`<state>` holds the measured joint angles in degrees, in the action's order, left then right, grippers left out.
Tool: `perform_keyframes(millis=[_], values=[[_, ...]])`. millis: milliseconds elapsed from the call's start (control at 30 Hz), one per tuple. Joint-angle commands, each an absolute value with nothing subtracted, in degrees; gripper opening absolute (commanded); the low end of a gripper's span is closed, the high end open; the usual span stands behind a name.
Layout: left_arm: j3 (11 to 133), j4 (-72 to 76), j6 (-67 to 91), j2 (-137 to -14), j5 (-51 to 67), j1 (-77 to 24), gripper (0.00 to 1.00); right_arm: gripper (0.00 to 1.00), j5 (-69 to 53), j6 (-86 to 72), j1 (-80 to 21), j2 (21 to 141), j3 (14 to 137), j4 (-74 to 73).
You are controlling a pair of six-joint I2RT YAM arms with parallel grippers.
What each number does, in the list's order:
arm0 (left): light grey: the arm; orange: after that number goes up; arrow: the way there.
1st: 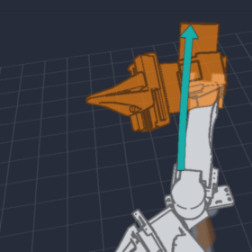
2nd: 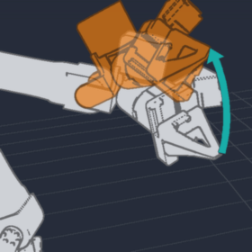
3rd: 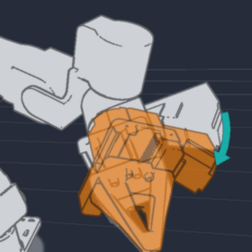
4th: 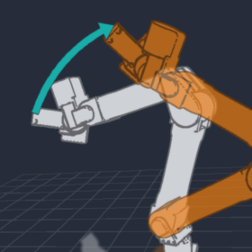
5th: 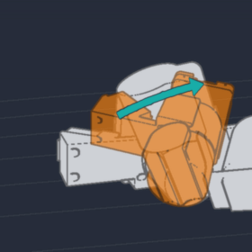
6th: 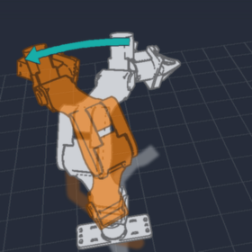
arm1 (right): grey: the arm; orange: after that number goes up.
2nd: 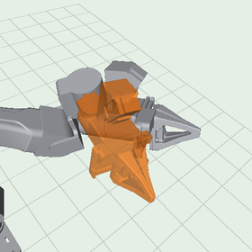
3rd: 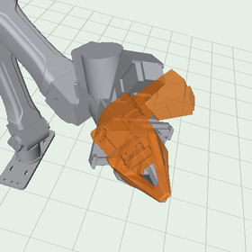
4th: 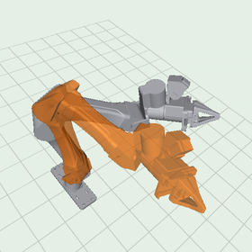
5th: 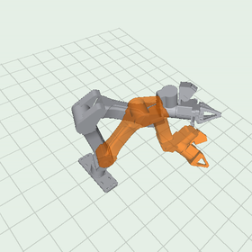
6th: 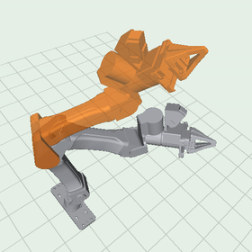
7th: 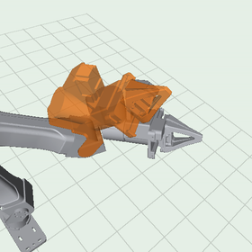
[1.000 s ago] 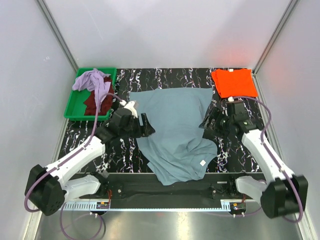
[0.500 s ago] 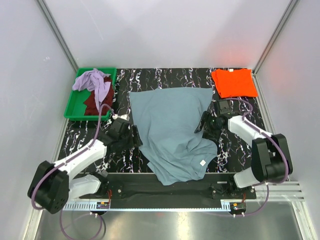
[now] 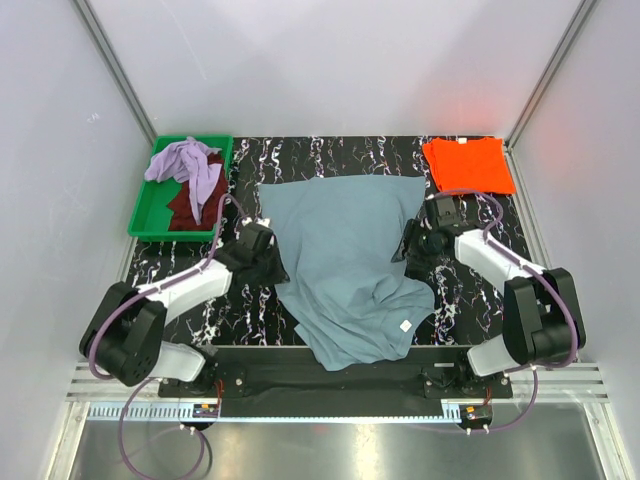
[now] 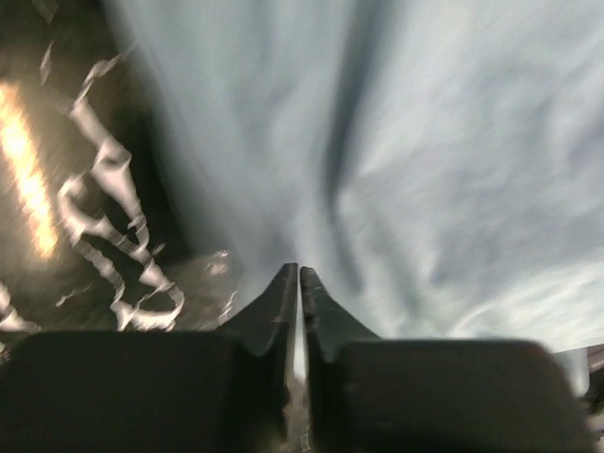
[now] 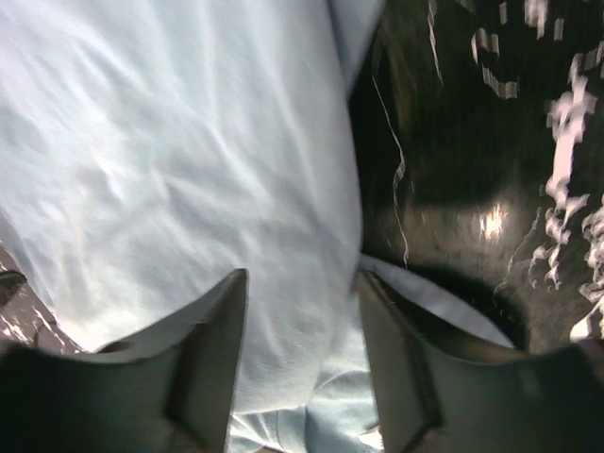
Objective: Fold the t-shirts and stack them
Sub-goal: Flatten the tshirt out
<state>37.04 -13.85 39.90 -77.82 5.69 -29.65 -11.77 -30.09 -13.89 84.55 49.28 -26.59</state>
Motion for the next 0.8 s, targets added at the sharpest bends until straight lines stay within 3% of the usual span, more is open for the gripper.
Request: perform_keyframes(millis=[0,233,400,500,633,767], values=[[41.9,-10.7,39.2,-77.9,6.6,-30.0,0.03,0.55,-9.1,-26.7,-14.2,86.8,54.3,-25.6],[37.9,-14.3,40.7,-70.6,1.8,-29.9,0.01,0.48,-9.6,-25.3,-14.2,97.9,62.2,-20.6],[36.6,-17.2,40.5,-67.5,0.2,-29.9,0.30,0.50,-9.8,-25.1,-14.2,105.6,67.0,-17.7],[35.9,-19.0,40.3,-64.6,-1.9,-29.9,0.42,0.51,-12.6,-24.8,-14.4,110.6,72.1,-15.8],[34.4,-19.1,40.2,-60.6,-1.5,-29.9,0.52,0.52,-19.8,-23.4,-16.1,118.1,82.2,-14.3],[32.3,-18.0,41.0,-58.6,1.1,-29.9,0.56,0.52,-23.6,-18.6,-19.6,128.2,99.3,-20.8]])
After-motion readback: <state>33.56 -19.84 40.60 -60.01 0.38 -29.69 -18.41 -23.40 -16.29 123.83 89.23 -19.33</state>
